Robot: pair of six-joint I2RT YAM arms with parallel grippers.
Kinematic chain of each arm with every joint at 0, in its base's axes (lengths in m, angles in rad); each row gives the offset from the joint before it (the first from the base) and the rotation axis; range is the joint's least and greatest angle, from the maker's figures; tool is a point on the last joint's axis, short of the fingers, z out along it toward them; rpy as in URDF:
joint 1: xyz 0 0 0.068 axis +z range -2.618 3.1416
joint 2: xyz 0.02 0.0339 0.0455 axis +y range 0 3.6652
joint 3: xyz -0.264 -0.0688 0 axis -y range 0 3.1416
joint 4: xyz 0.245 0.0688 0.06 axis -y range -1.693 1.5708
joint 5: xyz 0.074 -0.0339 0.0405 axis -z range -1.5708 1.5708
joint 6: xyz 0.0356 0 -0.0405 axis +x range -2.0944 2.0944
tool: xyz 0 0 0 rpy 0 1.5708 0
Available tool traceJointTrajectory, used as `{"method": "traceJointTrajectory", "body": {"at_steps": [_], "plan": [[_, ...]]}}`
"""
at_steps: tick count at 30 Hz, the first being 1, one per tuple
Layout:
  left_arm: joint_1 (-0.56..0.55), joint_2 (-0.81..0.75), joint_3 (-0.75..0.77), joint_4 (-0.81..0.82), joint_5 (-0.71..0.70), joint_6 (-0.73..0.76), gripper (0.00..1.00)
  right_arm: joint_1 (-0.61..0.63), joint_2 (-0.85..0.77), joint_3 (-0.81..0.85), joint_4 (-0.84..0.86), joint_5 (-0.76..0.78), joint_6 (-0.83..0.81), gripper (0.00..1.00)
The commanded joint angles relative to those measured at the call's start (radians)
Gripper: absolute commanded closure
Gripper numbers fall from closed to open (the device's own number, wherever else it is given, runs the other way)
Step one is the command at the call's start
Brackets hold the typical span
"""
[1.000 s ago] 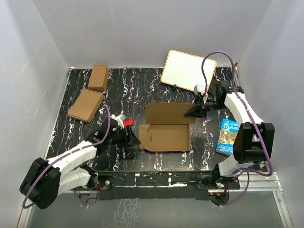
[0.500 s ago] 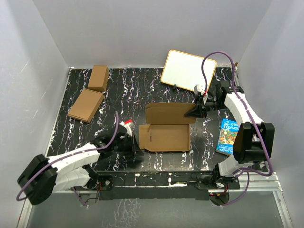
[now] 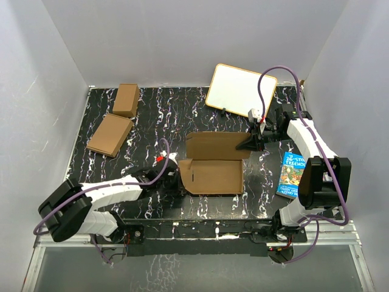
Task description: Fold the paper box
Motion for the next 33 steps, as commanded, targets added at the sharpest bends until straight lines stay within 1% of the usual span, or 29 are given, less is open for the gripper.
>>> {"method": "traceJointTrajectory", "body": {"at_steps": [1,5,11,17,27,33], "plan": [[-0.021,0.032,0.047,0.022,-0.085,0.038,0.99,-0.005,-0.002,0.003,0.026,-0.055,-0.04,0.92],[-0.041,0.028,0.043,0.069,-0.103,0.046,1.0,-0.005,0.002,0.002,0.024,-0.055,-0.044,0.92],[-0.084,0.048,0.052,0.161,-0.087,0.071,1.0,-0.005,0.006,0.002,0.016,-0.058,-0.051,0.92],[-0.12,0.111,0.067,0.203,-0.06,0.092,1.0,-0.005,0.006,0.0,0.015,-0.061,-0.052,0.92],[-0.135,0.193,0.073,0.25,0.016,0.134,1.0,-0.004,0.01,-0.001,0.015,-0.06,-0.053,0.92],[-0.136,0.198,0.078,0.266,0.029,0.159,0.99,-0.005,0.014,-0.001,0.014,-0.059,-0.054,0.92]]}}
